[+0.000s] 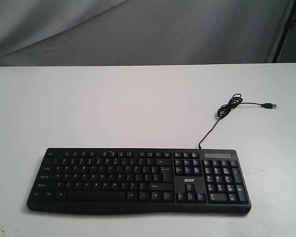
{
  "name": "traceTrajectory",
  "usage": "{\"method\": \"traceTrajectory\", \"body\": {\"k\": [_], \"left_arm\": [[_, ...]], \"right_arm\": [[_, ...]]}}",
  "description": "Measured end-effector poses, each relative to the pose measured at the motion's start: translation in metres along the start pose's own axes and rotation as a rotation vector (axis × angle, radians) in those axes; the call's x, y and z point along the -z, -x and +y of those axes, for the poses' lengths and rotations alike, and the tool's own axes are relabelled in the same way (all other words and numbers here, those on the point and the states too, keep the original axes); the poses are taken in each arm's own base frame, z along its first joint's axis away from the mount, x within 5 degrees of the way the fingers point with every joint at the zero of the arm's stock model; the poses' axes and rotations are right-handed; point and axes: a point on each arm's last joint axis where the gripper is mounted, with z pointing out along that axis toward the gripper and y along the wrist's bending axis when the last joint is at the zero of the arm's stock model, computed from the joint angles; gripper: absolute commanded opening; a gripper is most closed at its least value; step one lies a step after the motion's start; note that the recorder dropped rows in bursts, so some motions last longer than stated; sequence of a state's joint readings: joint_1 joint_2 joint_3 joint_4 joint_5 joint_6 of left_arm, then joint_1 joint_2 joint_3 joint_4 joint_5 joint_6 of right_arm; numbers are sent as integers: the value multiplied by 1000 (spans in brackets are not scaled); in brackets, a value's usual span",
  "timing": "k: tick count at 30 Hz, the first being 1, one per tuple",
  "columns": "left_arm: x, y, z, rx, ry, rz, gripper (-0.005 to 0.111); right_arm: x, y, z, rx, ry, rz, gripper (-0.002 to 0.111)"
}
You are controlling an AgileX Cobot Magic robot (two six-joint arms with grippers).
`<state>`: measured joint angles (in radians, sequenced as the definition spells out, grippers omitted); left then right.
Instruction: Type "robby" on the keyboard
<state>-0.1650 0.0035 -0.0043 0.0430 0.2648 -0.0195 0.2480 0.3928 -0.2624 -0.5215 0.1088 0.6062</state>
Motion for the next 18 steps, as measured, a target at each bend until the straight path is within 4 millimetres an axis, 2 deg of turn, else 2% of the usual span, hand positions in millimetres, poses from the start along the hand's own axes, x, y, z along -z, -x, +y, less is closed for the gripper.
{"method": "traceTrajectory", "body": {"k": [2,6,10,12,18], "left_arm": [[0,0,0,0,0,0,0],[0,0,0,0,0,0,0],[0,0,0,0,0,0,0],[0,0,0,0,0,0,0],[0,0,0,0,0,0,0]], "right_arm": [[-2,-8,-3,-28,-17,-23,0],[-2,-12,-2,-99,-4,-41,0],[0,-33,-5,-209,-28,2,0],[5,-47,-10,-214,-75,13,0],[19,-65,-17,-137,-160,-68,0]]}}
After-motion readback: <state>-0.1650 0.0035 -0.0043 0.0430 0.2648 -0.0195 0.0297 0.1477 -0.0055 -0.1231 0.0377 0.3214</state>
